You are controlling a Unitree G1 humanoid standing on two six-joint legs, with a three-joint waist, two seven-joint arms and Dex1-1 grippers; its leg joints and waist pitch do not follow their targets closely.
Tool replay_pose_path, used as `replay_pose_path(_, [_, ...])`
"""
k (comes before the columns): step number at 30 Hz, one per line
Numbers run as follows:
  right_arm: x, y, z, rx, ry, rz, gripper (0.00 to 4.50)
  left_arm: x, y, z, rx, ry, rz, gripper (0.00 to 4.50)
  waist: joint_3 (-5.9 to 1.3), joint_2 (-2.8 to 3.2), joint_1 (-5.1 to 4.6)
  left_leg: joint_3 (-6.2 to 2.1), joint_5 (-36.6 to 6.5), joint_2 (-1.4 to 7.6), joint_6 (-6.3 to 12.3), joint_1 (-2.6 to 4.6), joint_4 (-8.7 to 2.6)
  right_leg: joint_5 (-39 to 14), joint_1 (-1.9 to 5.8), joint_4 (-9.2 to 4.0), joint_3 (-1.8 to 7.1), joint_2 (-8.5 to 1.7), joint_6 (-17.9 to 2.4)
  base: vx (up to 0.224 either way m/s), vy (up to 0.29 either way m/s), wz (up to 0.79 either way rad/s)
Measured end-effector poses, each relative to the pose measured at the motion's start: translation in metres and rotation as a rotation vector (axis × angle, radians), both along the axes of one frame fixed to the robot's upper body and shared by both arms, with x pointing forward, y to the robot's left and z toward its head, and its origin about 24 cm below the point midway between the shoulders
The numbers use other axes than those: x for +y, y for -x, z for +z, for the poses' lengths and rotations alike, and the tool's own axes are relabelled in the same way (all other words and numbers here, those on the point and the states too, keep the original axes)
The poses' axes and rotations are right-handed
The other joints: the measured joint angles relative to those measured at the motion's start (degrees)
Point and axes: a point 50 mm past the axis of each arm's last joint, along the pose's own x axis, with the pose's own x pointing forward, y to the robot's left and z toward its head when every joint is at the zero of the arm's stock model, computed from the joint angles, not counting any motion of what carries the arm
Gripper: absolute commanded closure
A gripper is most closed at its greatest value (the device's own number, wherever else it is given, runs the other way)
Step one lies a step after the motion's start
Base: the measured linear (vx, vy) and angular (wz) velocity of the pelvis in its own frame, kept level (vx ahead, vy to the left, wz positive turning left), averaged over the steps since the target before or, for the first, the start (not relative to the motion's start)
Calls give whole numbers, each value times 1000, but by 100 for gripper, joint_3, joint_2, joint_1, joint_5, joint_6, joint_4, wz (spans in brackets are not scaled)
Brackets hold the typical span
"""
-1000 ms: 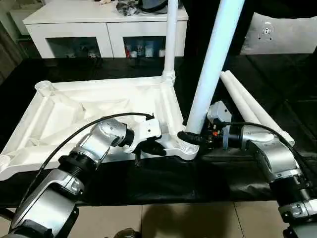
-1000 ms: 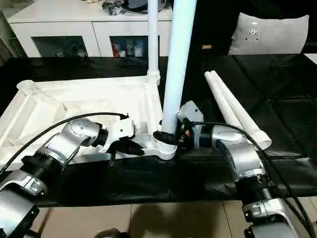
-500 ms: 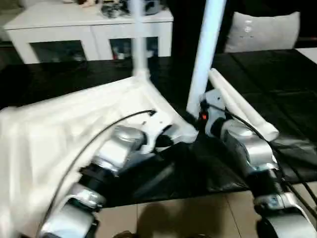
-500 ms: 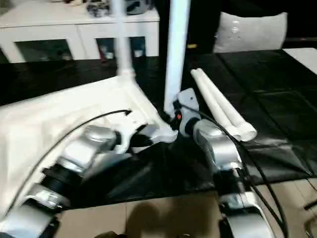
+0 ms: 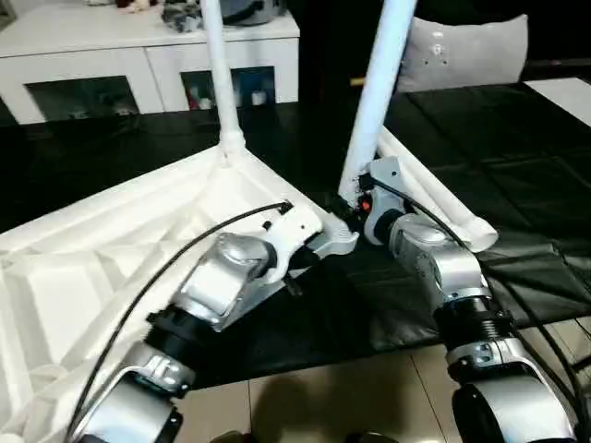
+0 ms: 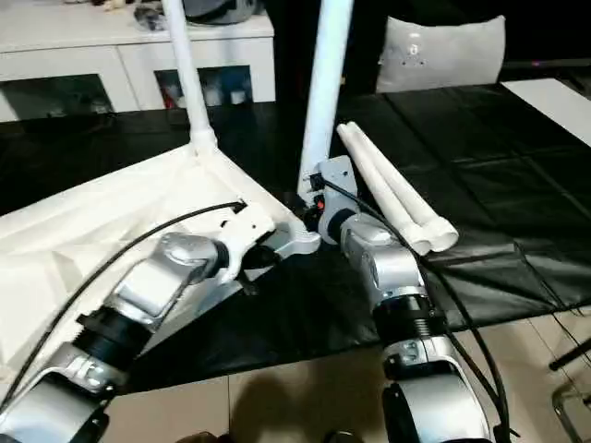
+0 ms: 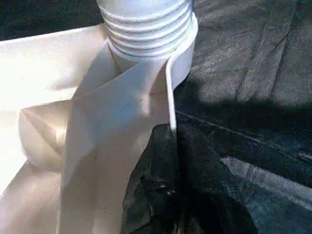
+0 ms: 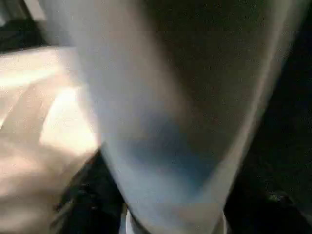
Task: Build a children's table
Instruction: Rotate leg to tighten
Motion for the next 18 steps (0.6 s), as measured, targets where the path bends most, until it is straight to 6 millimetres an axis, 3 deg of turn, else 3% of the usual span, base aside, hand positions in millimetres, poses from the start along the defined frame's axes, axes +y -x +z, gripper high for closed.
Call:
replay_pose_path(5, [-7, 4, -5, -38, 56, 87, 135, 7, -1, 1, -17, 6, -44, 450, 4, 4, 52, 2, 1, 0, -1, -6, -1, 34, -1, 12, 2, 0, -55, 0, 0, 0])
replay_pose_path(9, [-19, 15, -16, -22, 69, 165, 93, 11, -4, 4, -27, 15, -85, 450, 5, 6, 170, 32, 5, 0, -7, -22, 1, 158, -20, 20, 16, -7, -124, 0, 0, 0])
replay_pose_path(14, [-44, 30, -7, -70, 70, 318, 57, 19, -6, 8, -24, 42, -140, 450, 4, 7, 313, 45, -22, 17, -44, -38, -4, 171, -49, 51, 11, -5, -98, 62, -20, 1])
replay_pose_path(18, [-53, 37, 5, -120, 63, 430, 16, 30, -9, 11, -37, 51, -183, 450, 3, 8, 358, 45, -17, 29, -32, -101, 20, 133, -135, 131, -1, -3, -129, 15, -6, 0])
